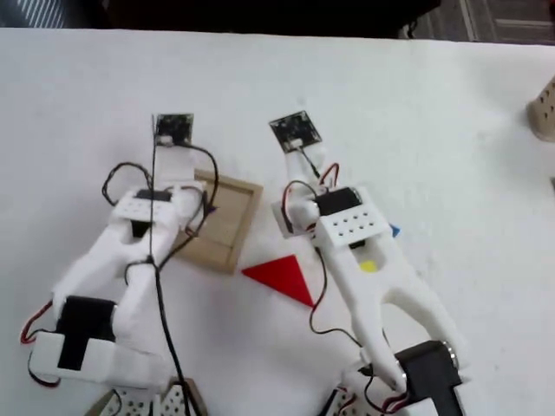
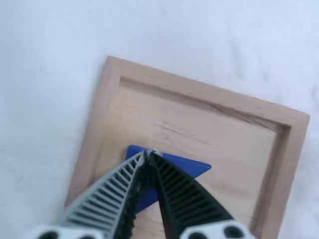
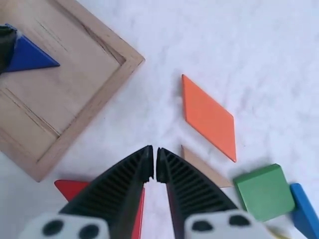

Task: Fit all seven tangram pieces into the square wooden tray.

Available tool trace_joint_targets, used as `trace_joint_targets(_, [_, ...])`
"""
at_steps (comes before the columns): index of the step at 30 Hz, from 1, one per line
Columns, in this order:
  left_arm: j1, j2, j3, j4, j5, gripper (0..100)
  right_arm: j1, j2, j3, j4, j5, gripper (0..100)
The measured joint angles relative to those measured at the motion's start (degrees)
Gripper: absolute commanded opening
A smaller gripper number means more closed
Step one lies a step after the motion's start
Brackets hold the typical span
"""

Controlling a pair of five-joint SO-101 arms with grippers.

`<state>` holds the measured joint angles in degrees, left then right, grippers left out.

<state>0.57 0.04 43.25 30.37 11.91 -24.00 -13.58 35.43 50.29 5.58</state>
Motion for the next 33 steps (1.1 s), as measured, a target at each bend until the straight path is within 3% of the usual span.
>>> trace_joint_targets(7, [-1.8,-9.1,4.1,0.4,0.1,2,-0.1,0.0,0.0,0.0,0.0,1.8])
trace_joint_targets(11, [2.8,-21.1,13.0,2.3,0.1,2,0.0,0.0,0.0,0.0,0.0,1.8])
trace_joint_targets(15, [7.6,-24.2,14.7,7.5,0.0,2,0.0,0.0,0.0,0.0,0.0,1.8])
trace_joint_targets(33, [0.7,2.6,-2.9,7.8,0.1,2,0.0,0.0,0.0,-1.2,0.0,1.8])
